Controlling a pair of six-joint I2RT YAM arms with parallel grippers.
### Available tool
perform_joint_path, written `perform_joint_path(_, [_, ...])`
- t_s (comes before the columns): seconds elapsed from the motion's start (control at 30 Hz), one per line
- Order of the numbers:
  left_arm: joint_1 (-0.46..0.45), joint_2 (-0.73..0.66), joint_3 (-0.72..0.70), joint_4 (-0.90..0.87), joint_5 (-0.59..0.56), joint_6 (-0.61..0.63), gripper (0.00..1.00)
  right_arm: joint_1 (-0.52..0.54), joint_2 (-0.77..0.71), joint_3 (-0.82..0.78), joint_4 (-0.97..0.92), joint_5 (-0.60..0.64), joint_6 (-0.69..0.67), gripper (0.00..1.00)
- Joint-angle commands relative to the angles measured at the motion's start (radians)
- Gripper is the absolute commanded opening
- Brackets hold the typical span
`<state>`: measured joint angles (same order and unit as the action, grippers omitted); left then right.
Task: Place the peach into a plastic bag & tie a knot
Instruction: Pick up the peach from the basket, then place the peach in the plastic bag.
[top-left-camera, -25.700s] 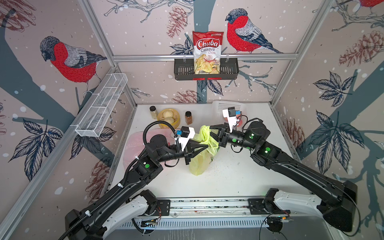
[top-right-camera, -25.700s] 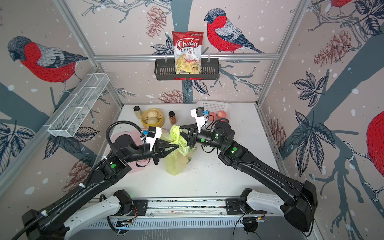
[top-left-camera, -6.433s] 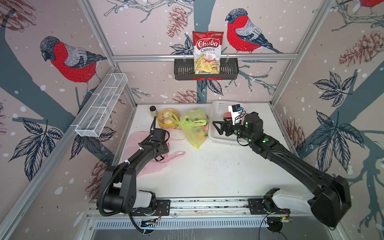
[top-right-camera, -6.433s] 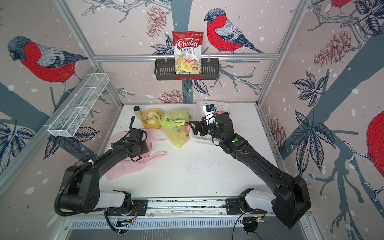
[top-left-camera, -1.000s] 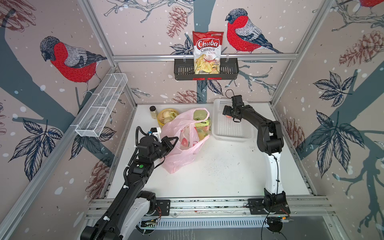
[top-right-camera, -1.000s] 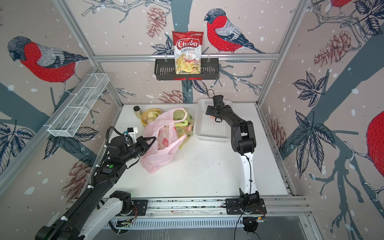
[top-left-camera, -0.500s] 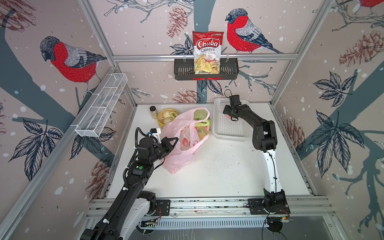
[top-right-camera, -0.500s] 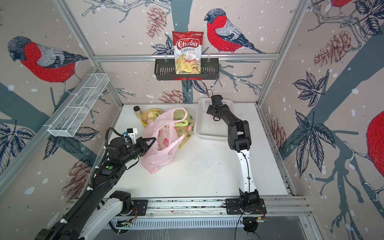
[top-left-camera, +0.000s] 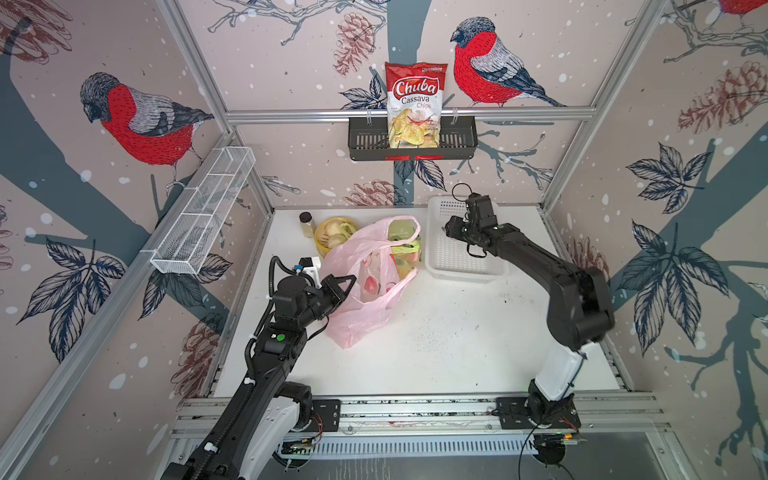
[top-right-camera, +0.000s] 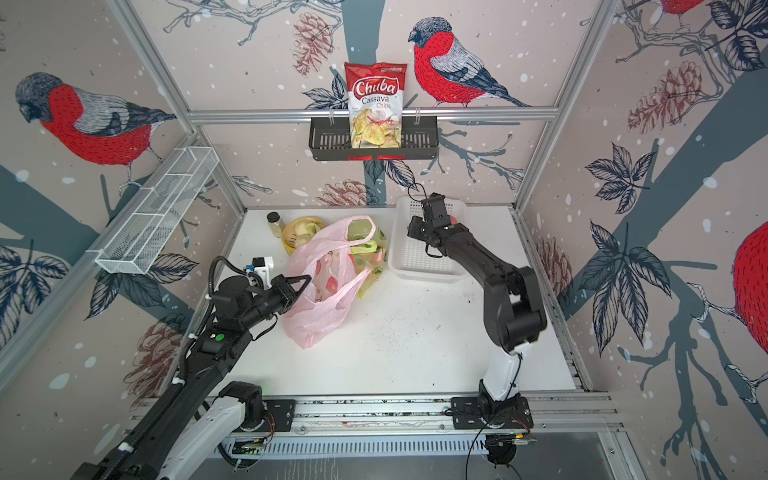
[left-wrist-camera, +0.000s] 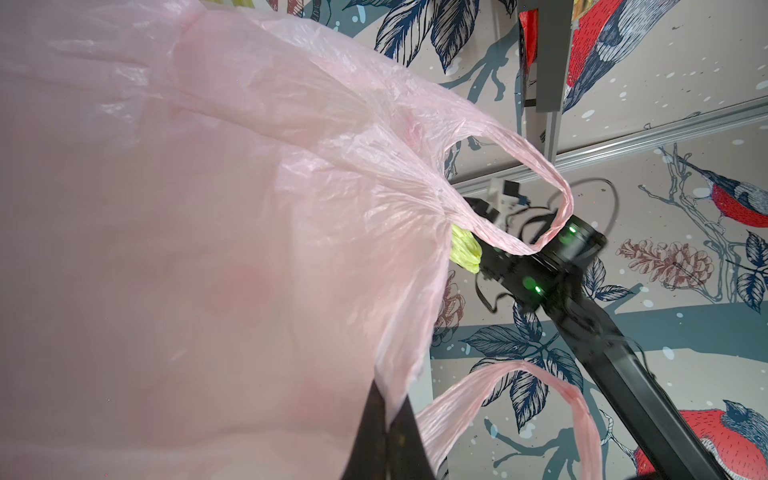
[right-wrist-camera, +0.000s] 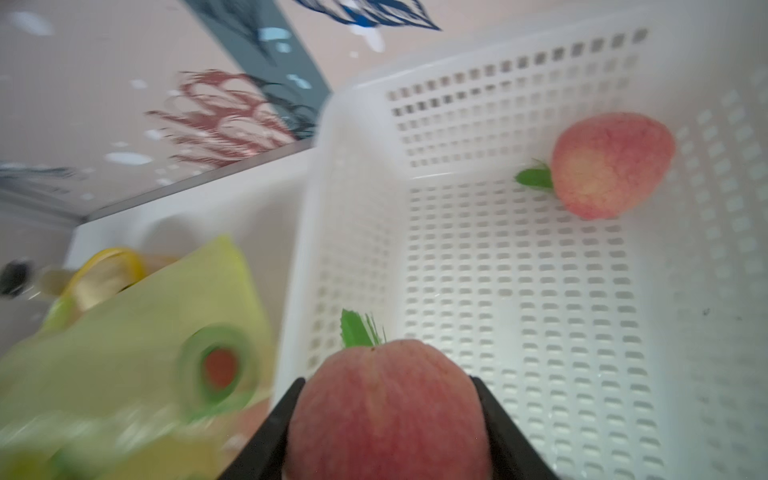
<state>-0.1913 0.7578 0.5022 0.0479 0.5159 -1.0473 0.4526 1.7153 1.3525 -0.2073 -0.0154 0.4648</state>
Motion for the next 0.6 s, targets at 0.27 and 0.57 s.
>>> perform_joint_path(0.27, [0.0, -0.02, 0.009, 0.015, -0.002, 0.006, 0.0, 0.337, -0.335, -0.195, 0.059, -0.223, -0.005, 0.54])
perform_joint_path(0.57, [-0.002, -0.059, -0.005, -0.003, -0.001, -0.002, 0.0, 0.427, -0.096, 0.026, 0.035, -0.276, -0.025, 0.54])
